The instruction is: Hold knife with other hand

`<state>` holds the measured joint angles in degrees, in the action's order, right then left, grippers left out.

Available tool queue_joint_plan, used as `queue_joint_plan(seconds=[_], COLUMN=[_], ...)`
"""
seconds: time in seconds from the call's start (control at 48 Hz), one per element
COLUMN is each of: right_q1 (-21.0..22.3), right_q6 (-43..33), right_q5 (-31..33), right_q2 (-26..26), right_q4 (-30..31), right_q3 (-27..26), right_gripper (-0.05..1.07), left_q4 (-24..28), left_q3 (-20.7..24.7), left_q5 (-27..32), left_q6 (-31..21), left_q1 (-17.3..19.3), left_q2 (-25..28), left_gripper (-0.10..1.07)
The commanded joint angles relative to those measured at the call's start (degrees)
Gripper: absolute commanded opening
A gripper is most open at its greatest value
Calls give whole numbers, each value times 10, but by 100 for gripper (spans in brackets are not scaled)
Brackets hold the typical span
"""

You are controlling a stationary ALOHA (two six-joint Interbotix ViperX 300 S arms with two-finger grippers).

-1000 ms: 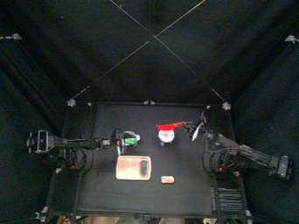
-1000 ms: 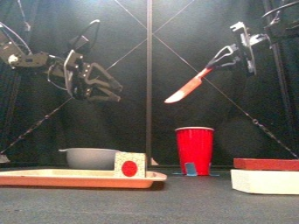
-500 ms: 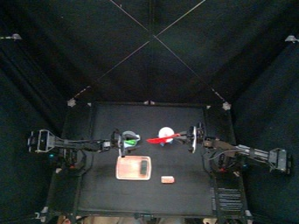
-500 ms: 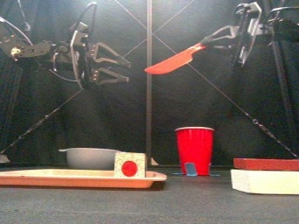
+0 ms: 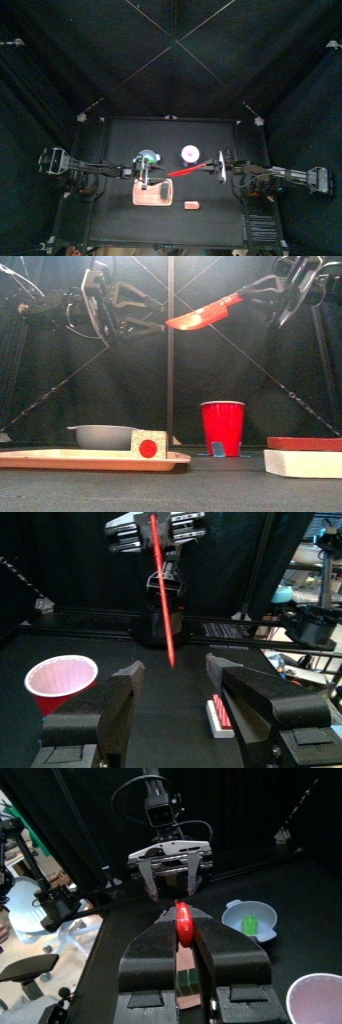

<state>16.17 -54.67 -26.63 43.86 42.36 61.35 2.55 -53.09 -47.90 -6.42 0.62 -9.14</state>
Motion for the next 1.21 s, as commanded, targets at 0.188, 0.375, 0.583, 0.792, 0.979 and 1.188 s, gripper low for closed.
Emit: queue_joint_plan(seconds=[0.188,0.375,0.583,0.792,0.979,1.188], right_q1=[-2,1,1,1,1,1], right_q6=[1,5,12,12,12,12], right_q5=[-9,-9,-9,-9,-9,-9], right_q2=[-4,-3,-4,-4,-4,-4], right_q4=[1,-3,-8,-8,-9,-9], right_q3=[-8,-11,-10,-10,-10,-10], right_gripper=[42,42,42,42,42,42], left_q4=[-11,-28,-47,-47,-47,-47], left_q3=[40,50,49,50,52,55], left_q5=[-11,-19,-34,-46,-47,-47], left_q6=[2,2,2,2,2,2], left_q1=[-6,-5,-5,-5,-5,-5], left_q2=[24,40,62,69,70,71], left_gripper=[90,89,89,86,77,64])
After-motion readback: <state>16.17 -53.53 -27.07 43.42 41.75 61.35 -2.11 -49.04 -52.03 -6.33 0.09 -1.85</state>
